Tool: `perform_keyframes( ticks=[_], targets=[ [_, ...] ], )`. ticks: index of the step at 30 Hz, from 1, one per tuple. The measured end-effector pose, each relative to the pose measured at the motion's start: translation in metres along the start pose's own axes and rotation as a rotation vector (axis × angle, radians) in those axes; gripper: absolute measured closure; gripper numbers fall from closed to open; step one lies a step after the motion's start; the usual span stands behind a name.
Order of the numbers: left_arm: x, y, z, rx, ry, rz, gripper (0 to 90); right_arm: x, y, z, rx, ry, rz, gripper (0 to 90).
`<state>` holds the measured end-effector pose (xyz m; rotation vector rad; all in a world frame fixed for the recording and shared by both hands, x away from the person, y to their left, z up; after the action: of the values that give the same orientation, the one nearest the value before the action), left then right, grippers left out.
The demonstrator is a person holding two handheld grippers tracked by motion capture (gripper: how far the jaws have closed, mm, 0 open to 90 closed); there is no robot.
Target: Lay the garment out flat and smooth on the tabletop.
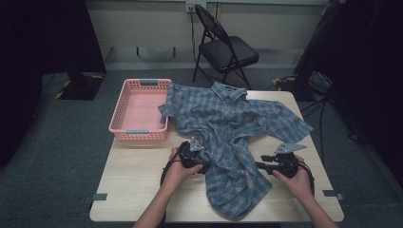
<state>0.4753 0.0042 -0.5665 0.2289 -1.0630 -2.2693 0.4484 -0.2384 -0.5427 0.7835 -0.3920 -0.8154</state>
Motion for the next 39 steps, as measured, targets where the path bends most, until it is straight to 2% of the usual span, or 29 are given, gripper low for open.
perform_keyframes(
  ticks=[4,6,12,13,20,24,25,26,27,28,29,31,34,38,39],
  targets=[
    [0.0,0.0,0.0,0.001,0.0,0.0,15.2,-0.01,-0.001,-0.012,-0.018,0.023,0.044,62.0],
    [0.0,0.0,0.0,0.0,0.0,0.0,15.2,-0.014,-0.003,-0.017,-0.038,0.022,0.084,67.7],
    [0.0,0.0,0.0,0.0,0.0,0.0,15.2,-0.023,-0.006,-0.015,-0.064,0.063,0.108,89.2],
    [0.0,0.0,0.0,0.0,0.0,0.0,15.3,-0.023,-0.007,-0.014,-0.068,0.062,0.118,89.8],
    [0.0,0.0,0.0,0.0,0.0,0.0,15.2,-0.012,-0.025,0.007,-0.098,0.035,0.101,90.0],
    [0.0,0.0,0.0,0.0,0.0,0.0,15.2,-0.004,-0.04,0.027,-0.114,0.022,0.067,90.0],
    [0.0,0.0,0.0,0.0,0.0,0.0,15.2,-0.003,-0.041,0.032,-0.098,0.021,0.049,88.7],
    [0.0,0.0,0.0,0.0,0.0,0.0,15.2,-0.001,-0.039,0.036,-0.077,0.012,0.034,82.1],
    [0.0,0.0,0.0,0.0,0.0,0.0,15.2,0.003,-0.035,0.039,-0.052,-0.016,0.022,75.8],
    [0.0,0.0,0.0,-0.001,0.0,0.0,15.2,0.005,-0.03,0.041,-0.029,-0.031,0.01,75.5],
    [0.0,0.0,0.0,-0.001,0.0,0.0,15.2,0.006,-0.024,0.042,-0.009,-0.023,0.003,75.1],
    [0.0,0.0,0.0,-0.001,0.0,0.0,15.2,0.008,-0.008,0.037,0.036,-0.014,-0.015,69.7],
    [0.0,0.0,0.0,-0.001,0.0,0.0,15.2,0.005,0.006,0.017,0.043,0.022,-0.023,66.8],
    [0.0,0.0,0.0,-0.001,0.0,0.0,15.2,-0.004,0.015,-0.01,0.01,0.075,-0.016,64.8],
    [0.0,0.0,0.0,-0.001,0.0,0.0,15.2,-0.011,0.013,-0.021,-0.026,0.085,0.007,70.3]
  ],
)
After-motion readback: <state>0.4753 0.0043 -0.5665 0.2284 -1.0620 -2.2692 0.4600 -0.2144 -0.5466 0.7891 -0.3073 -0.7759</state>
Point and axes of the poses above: each handheld gripper's, and its own axes: z roughly backward along the jaws, y roughly out of its top, x roughly to its right, the point moved 10 cm from there along -z, roughly forward along the jaws, and after that the axes turned 8 degrees about -y, right-handed, at the moved point
